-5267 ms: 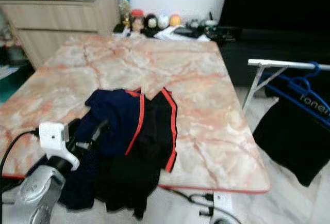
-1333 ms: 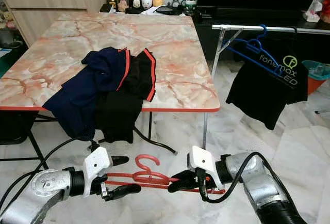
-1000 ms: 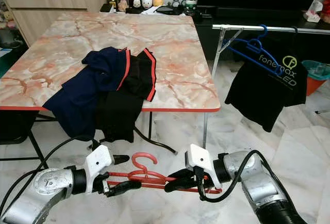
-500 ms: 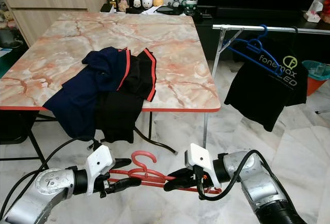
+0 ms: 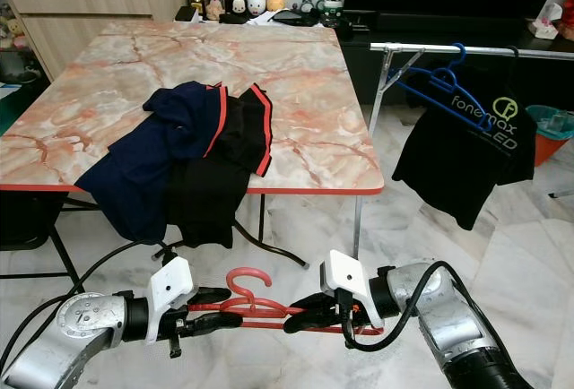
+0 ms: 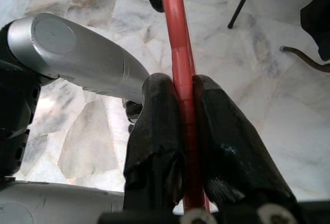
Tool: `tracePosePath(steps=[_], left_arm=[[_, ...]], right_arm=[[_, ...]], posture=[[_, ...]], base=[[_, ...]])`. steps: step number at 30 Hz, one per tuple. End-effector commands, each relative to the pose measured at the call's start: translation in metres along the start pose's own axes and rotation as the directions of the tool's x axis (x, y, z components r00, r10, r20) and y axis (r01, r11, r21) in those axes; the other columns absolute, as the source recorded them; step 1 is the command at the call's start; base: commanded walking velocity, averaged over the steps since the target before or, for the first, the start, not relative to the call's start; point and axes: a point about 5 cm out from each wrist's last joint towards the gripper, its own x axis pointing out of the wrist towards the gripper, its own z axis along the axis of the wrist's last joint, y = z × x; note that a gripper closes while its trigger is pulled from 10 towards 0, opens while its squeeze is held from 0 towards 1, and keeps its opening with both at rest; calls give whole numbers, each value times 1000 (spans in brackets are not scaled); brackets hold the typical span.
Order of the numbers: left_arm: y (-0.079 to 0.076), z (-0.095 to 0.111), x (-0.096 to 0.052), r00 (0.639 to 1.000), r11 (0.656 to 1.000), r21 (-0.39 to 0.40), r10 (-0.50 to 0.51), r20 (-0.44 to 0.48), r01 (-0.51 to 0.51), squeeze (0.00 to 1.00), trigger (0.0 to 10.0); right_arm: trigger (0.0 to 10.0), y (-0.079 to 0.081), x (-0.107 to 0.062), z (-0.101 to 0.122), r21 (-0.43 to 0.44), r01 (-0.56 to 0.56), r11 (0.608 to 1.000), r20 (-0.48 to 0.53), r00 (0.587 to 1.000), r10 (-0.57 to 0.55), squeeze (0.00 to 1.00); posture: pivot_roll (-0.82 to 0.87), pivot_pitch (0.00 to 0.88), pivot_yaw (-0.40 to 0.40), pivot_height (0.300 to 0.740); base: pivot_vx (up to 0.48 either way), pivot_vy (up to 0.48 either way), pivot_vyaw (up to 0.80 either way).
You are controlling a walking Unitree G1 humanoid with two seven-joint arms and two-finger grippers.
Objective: Hang hanger
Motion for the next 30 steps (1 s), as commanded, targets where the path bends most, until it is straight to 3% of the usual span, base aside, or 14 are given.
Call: tracePosePath(steps=[1,2,3,11,30], left_arm=[[3,8,-1,1000,1000,18,14,24,-15,0,0],[2,8,-1,1000,1000,16,11,25,-12,0,0],[1,8,0,1000,1000,14,5,29,-6,0,0],[1,7,-3,999,1000,1,17,31,-17,0,0],[-5,-26,-7,988,999,36,-8,-155,14,0,0]], right_arm=[[10000,1,2,0,-4,-10,1000,-2,1000,10,0],[10000,1,2,0,-3,-12,1000,-1,1000,12,133],[10000,1,2,1,-3,-15,1000,-2,1000,15,1000],[10000,0,2,0,-9,-14,1000,-10,1000,14,1000],[10000,-2,8,2,-23,-25,999,-20,1000,24,1000]], posture=[[60,0,-60,740],[60,0,-60,740],[59,0,-61,740],[58,0,-65,740],[64,0,-70,740]], base=[[0,0,0],[0,0,0],[0,0,0],[0,0,0],[0,0,0]])
